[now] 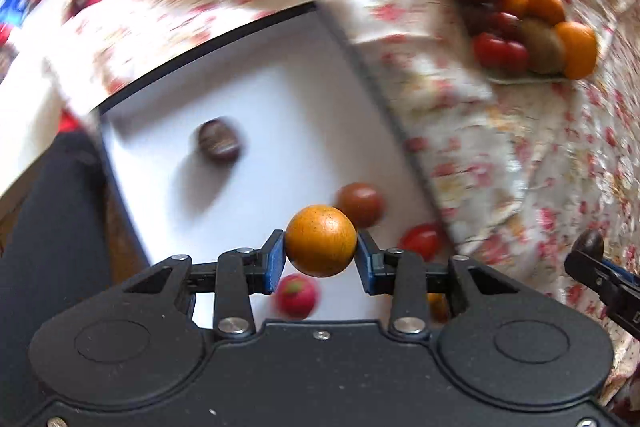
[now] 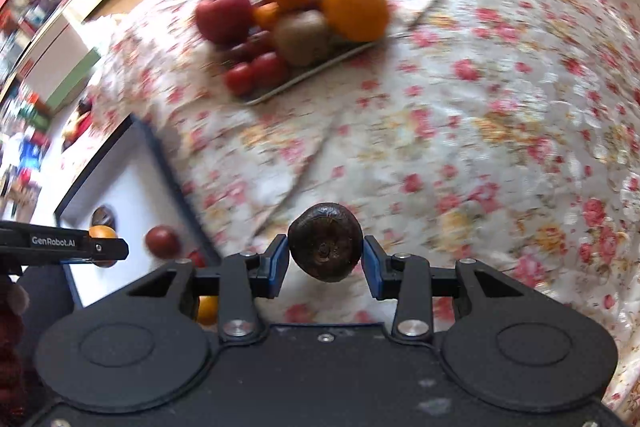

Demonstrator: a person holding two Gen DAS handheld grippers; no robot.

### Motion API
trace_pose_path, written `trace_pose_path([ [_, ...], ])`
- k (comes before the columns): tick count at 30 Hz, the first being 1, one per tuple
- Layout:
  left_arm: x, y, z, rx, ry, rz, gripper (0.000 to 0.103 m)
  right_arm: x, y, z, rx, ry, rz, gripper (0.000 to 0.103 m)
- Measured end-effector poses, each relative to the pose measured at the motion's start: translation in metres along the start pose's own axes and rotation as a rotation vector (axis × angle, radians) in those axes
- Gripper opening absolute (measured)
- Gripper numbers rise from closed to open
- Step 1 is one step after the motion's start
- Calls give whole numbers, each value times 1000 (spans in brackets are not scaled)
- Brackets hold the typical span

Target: Organize fruits

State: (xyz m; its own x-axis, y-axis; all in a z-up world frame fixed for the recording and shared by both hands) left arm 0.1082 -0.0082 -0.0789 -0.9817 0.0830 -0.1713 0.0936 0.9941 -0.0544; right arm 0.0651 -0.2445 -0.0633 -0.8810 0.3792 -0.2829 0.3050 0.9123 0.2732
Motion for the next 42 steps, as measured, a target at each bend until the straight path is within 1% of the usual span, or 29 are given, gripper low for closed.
trace_pose_path([
  [3,13,29,-2,-37,-15,-48,45,16,32,4,-31,38,-54,41],
  [5,19,42,-2,-38,-27,-80,45,27,51,7,-45,57,-91,41],
  [7,24,51,-3,-19,-43,-105,45,39,70,10,-50,70,-126,41],
  [10,29,55,-3,1,-67,-120,46,53,92,16,-60,95,-161,41],
  [14,30,57,3,-29,-93,-109,46,65,115,24,-56,111,-192,41],
  [16,32,57,9,-56,-81,-101,46,68,124,28,-47,111,-199,41],
  [17,33,55,11,-56,-69,-88,46,69,126,28,-42,113,-202,41],
  [20,36,52,10,5,-67,-82,46,72,132,32,-23,116,-206,41],
  [21,36,53,9,10,-72,-86,46,73,133,33,-14,115,-206,41],
  [24,34,57,6,-4,-87,-111,45,74,137,39,1,122,-212,41],
  [28,34,56,9,28,-74,-124,45,74,140,44,8,128,-225,42],
  [32,34,55,9,27,-71,-123,45,72,143,47,1,134,-229,42],
  [42,36,55,8,17,-70,-120,45,71,142,40,14,89,-256,42],
])
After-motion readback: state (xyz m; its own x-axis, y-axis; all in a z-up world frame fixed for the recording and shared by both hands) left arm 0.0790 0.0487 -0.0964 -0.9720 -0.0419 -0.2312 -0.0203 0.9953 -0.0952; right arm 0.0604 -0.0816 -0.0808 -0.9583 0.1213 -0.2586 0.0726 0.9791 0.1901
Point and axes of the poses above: each gripper's, at about its wrist camera, not at the fingertips, and z roughly the way its jaws point, y to its left, x to its underside, the point moved 8 cm from there along z, roughly the way its jaws point, and after that the axes turned 9 degrees about z, right-handed, at the moved point
